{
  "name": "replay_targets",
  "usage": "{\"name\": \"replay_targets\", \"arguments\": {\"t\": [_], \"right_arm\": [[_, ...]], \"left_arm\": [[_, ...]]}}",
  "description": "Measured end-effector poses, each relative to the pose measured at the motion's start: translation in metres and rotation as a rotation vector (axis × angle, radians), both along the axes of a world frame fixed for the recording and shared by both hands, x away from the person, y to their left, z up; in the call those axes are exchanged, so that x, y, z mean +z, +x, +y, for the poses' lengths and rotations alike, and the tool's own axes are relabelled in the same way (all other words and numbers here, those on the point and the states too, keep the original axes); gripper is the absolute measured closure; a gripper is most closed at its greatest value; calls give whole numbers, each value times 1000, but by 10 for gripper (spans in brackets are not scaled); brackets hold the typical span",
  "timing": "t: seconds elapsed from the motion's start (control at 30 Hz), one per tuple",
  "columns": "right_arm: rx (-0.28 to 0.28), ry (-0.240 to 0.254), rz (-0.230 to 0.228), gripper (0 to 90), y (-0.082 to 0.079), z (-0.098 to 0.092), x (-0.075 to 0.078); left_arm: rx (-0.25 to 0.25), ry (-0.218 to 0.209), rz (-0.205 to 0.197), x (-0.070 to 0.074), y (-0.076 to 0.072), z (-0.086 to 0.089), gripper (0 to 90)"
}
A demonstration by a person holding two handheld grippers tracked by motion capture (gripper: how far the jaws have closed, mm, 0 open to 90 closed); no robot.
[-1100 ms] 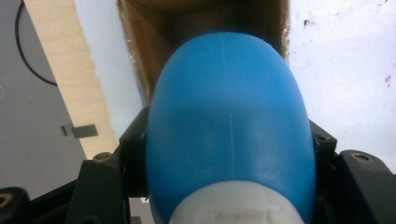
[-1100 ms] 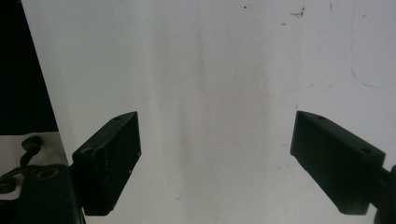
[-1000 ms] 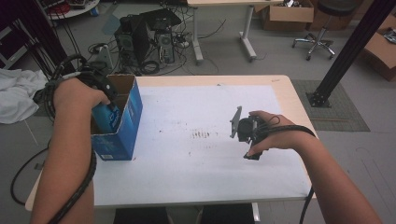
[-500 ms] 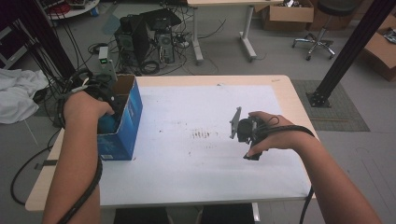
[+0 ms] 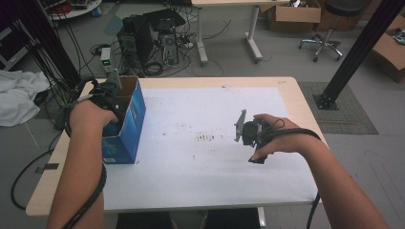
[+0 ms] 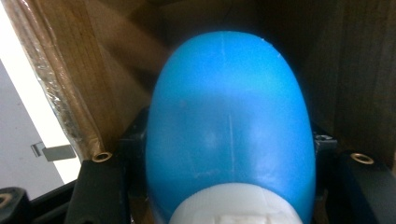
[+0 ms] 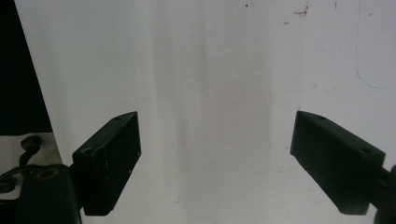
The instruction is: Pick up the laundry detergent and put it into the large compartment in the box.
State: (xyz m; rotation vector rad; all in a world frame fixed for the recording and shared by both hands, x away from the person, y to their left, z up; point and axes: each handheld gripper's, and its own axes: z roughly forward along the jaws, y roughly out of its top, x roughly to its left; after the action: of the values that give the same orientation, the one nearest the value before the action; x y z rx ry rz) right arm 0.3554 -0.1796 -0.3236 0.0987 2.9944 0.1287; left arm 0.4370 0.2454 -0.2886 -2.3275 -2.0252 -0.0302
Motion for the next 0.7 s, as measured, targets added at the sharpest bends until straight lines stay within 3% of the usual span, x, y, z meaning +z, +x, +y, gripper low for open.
{"name": "replay_targets", "arguments": {"t": [0.7], "right_arm": [[-12,3,-2,165,-1,-5,1]], "left_arm": [[-10,7,-2,-1,-2,-2,375]]}}
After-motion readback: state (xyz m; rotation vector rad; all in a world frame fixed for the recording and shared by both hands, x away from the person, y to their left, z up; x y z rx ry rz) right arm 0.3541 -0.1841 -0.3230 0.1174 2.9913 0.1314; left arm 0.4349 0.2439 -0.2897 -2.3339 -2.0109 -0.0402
